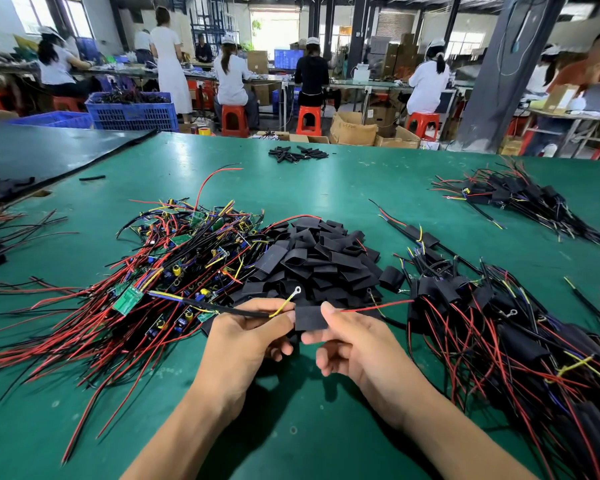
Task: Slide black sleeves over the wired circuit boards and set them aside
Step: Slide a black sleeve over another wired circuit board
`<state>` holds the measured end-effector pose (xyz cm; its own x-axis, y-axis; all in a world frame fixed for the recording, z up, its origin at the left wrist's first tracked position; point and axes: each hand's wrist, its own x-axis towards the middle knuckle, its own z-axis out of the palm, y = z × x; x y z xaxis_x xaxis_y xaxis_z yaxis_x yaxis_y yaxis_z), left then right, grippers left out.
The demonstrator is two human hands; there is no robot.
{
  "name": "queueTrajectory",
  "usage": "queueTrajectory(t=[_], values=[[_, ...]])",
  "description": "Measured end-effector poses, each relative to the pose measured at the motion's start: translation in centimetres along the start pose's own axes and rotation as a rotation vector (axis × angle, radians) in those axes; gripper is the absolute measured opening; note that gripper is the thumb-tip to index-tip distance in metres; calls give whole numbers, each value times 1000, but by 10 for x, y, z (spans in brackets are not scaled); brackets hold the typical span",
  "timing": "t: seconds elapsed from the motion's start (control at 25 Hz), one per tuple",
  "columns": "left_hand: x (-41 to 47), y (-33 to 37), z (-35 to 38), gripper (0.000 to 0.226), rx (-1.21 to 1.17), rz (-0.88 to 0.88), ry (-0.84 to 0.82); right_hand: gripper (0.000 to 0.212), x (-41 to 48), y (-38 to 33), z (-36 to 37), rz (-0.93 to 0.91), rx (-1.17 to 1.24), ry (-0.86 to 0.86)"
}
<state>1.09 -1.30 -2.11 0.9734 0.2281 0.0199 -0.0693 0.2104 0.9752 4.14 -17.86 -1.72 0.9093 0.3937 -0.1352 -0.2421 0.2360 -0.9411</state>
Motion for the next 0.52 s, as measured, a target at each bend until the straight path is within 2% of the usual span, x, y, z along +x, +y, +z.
queueTrajectory(t=[0.12,0.24,0.36,0.44,0.52], values=[[0,0,-2,7,24,-12,-22,11,-2,0,-1,-2,-16,-51],[1,1,-3,7,48,-22,-51,10,-2,1,0,-68,-44,-36],[-1,1,-1,12,52,-30,-72,15,-3,1,1,-53,-87,-24],[-2,2,1,13,24,-40,-85,23,-4,-2,3,-11,-19,-6],[-3,3,1,16,-23,-59,-79,25,-4,-9,4,-20,151,64]])
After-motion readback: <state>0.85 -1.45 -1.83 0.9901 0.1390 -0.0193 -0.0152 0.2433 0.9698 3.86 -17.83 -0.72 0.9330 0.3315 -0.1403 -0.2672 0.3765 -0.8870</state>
